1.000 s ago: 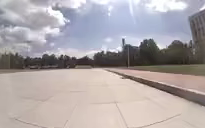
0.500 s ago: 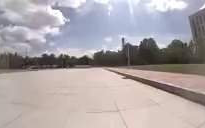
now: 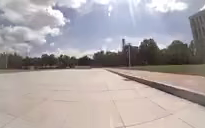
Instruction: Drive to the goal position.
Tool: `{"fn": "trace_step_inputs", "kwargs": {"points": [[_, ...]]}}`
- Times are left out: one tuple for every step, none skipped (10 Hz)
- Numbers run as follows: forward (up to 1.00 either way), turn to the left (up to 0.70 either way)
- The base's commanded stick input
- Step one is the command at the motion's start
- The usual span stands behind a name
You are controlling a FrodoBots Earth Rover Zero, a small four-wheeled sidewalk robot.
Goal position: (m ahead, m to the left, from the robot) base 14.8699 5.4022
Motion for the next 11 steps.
{"fn": "trace_step_inputs", "kwargs": {"points": [[0.7, 0.0], [0.7, 0.0], [0.7, 0.0], [0.7, 0.0], [0.7, 0.0], [0.7, 0.0], [0.7, 0.0], [0.7, 0.0], [0.7, 0.0], [0.7, 0.0], [0.7, 0.0]]}}
